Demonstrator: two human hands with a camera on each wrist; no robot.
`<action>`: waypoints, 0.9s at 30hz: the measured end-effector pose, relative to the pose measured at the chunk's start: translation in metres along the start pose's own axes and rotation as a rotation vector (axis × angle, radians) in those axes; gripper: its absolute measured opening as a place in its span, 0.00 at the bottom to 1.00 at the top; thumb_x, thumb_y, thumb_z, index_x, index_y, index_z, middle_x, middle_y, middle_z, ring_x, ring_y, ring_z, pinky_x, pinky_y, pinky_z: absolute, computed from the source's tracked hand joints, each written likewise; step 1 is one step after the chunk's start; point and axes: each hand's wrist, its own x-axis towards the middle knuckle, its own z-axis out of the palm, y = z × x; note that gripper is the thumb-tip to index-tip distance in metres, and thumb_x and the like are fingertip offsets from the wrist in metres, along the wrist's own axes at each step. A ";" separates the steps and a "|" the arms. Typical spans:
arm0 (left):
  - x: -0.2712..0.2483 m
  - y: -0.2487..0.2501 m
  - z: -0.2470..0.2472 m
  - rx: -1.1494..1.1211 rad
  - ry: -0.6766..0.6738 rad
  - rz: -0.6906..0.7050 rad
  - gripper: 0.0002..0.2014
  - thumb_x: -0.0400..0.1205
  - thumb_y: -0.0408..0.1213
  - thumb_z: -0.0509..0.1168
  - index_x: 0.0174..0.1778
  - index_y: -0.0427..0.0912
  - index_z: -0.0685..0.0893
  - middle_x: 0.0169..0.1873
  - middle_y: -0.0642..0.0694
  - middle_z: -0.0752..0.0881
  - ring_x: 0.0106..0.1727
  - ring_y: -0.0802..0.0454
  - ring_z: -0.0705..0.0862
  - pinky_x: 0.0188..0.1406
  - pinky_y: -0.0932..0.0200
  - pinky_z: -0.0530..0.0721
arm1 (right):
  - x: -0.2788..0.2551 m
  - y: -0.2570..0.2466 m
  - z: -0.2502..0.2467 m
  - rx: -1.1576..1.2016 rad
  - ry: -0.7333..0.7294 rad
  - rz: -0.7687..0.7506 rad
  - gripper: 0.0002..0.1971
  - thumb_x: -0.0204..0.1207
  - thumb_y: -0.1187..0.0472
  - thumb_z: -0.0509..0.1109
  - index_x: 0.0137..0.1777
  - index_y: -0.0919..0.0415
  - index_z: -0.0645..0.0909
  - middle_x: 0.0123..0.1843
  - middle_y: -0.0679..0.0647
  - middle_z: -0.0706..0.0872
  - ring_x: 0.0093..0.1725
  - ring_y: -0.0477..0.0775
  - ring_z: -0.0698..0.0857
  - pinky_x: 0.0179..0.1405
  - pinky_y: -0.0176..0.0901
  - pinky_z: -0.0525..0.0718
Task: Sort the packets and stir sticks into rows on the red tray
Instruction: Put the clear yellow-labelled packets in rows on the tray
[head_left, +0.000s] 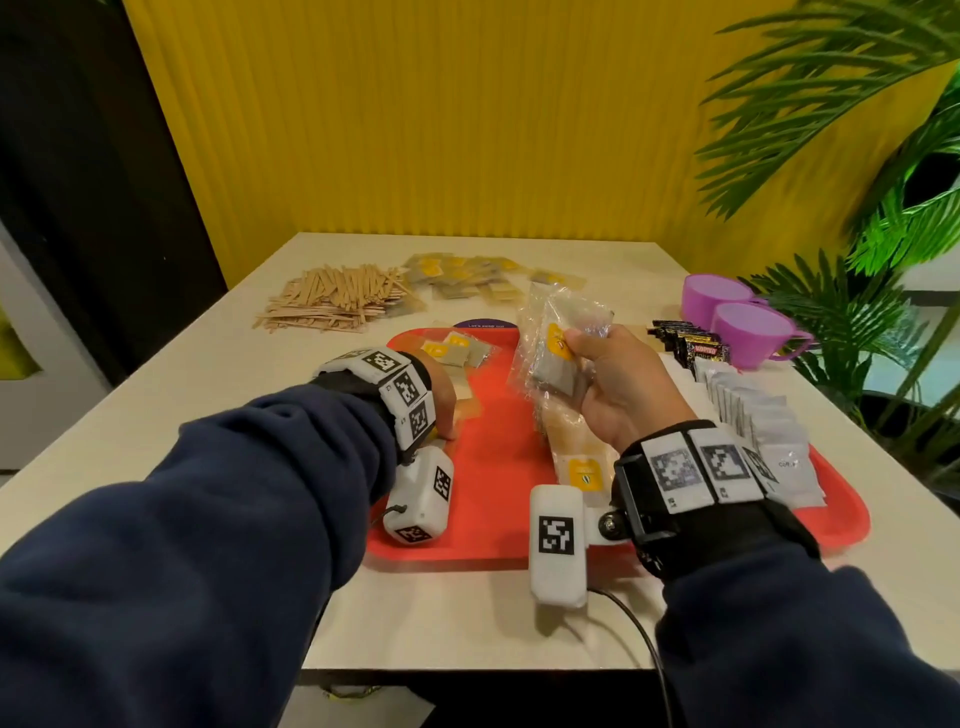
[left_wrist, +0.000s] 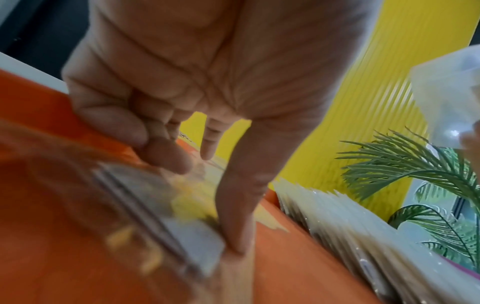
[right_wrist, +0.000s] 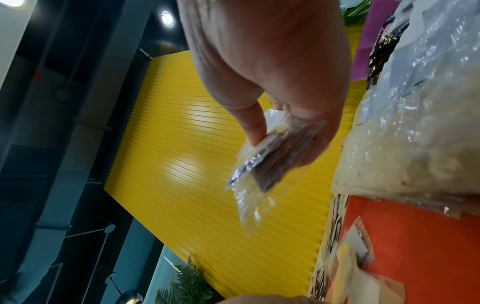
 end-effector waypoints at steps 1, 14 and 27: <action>0.001 -0.001 0.001 -0.016 -0.039 -0.025 0.24 0.76 0.45 0.71 0.64 0.35 0.81 0.62 0.42 0.82 0.65 0.45 0.80 0.64 0.53 0.77 | 0.000 0.000 0.000 0.013 -0.002 0.003 0.07 0.81 0.72 0.61 0.51 0.59 0.73 0.42 0.56 0.82 0.36 0.55 0.85 0.29 0.59 0.87; 0.001 -0.010 0.002 -0.275 0.074 0.127 0.07 0.76 0.35 0.70 0.34 0.43 0.80 0.50 0.39 0.84 0.48 0.46 0.82 0.47 0.54 0.82 | 0.000 0.004 0.003 0.002 0.023 0.034 0.07 0.78 0.71 0.66 0.43 0.59 0.80 0.29 0.51 0.87 0.33 0.49 0.84 0.63 0.61 0.79; -0.010 0.009 -0.024 -1.009 0.024 0.402 0.10 0.82 0.40 0.63 0.33 0.50 0.80 0.32 0.50 0.75 0.41 0.54 0.74 0.46 0.56 0.71 | -0.002 -0.002 0.012 -0.242 -0.124 0.015 0.09 0.80 0.68 0.63 0.39 0.56 0.76 0.36 0.51 0.82 0.32 0.47 0.80 0.42 0.46 0.79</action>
